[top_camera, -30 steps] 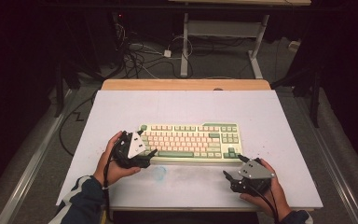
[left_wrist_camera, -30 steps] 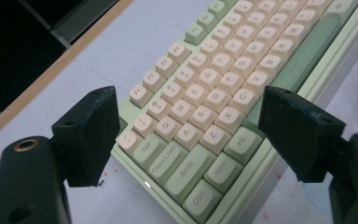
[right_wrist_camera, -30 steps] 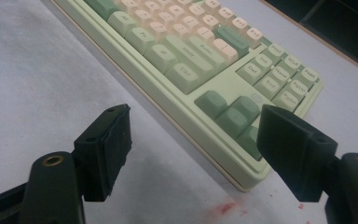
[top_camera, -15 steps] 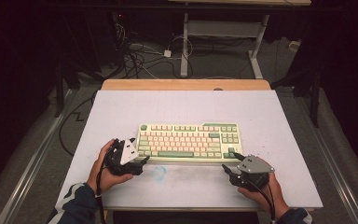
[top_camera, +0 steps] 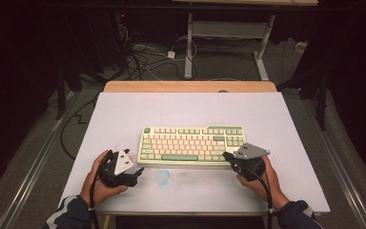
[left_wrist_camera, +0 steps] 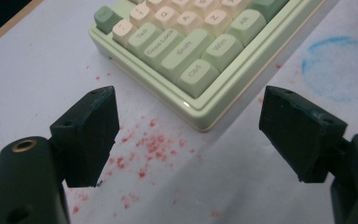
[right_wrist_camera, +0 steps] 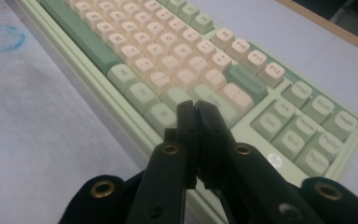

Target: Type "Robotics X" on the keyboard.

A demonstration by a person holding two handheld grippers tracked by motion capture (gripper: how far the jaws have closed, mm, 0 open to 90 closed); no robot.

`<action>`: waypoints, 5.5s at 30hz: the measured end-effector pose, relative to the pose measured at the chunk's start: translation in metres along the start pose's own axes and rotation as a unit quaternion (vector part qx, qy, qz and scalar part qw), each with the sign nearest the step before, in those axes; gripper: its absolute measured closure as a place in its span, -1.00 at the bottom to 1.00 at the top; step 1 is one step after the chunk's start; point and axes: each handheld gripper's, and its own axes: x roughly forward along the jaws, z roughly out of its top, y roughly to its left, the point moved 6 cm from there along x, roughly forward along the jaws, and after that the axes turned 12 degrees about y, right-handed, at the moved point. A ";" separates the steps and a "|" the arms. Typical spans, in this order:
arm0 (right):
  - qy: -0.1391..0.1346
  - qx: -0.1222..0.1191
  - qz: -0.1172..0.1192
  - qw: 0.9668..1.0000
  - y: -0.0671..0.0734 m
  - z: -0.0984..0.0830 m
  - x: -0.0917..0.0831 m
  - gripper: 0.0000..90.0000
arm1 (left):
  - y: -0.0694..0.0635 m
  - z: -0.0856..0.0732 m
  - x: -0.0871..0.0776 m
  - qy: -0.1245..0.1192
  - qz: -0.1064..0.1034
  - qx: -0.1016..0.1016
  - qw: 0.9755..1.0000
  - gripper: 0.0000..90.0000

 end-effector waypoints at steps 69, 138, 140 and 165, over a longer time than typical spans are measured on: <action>-0.040 -0.013 0.005 0.999 -0.002 0.077 0.026 0.20 | 0.002 -0.012 0.008 0.037 0.010 0.018 0.999 -0.59; -0.046 0.010 -0.110 0.993 -0.010 -0.055 -0.047 -0.41 | -0.004 0.029 0.005 0.038 -0.030 -0.009 0.999 0.93; -0.047 0.011 -0.109 0.993 -0.010 -0.055 -0.047 -0.41 | -0.006 0.032 0.008 0.040 -0.030 -0.007 0.999 0.93; -0.029 0.000 -0.103 0.994 -0.009 -0.058 -0.037 -0.41 | -0.063 0.076 0.069 0.073 -0.070 0.039 0.994 0.92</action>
